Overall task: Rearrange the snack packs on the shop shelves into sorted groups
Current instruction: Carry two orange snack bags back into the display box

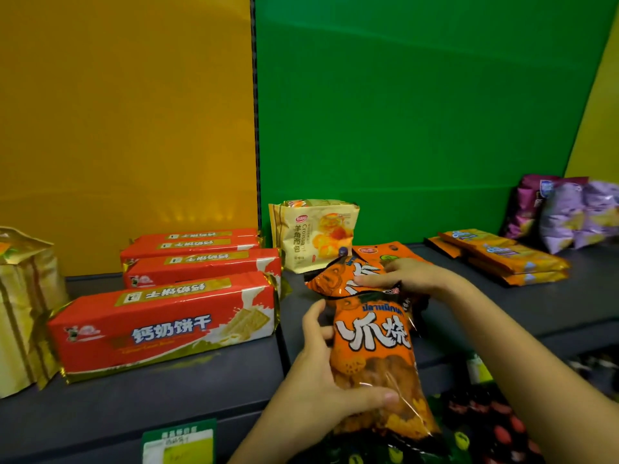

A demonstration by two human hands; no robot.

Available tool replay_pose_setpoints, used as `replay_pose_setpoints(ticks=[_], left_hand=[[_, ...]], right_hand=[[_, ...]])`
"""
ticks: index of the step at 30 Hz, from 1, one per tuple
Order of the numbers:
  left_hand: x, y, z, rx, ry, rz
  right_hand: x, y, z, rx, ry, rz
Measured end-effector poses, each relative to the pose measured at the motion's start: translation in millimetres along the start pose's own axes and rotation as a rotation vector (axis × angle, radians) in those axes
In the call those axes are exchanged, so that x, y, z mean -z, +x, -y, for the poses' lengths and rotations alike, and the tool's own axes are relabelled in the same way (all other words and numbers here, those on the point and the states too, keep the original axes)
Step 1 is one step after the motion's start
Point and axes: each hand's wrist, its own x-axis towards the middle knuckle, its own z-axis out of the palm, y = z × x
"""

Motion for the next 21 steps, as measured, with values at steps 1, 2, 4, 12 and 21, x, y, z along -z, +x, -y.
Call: replay_pose_setpoints(ticks=[1, 2, 4, 12, 21], left_hand=[[1.1, -0.5, 0.4, -0.011, -0.022, -0.014], [1.7, -0.5, 1.2, -0.028, -0.050, -0.032], [1.6, -1.0, 2.3, -0.080, -0.122, -0.063], [0.2, -0.2, -7.1, -0.085, -0.455, -0.167], [-68.1, 53.1, -38.0, -0.198, -0.506, -0.161]], right_hand=[[-0.7, -2.0, 1.6, -0.008, 0.042, 0.001], [-1.9, -2.5, 2.4, -0.014, 0.080, 0.001], [-4.5, -6.0, 4.5, -0.011, 0.116, -0.022], [16.1, -41.5, -16.2, 0.012, 0.453, -0.579], [51.9, -140.4, -107.3, -0.136, 0.600, -0.924]])
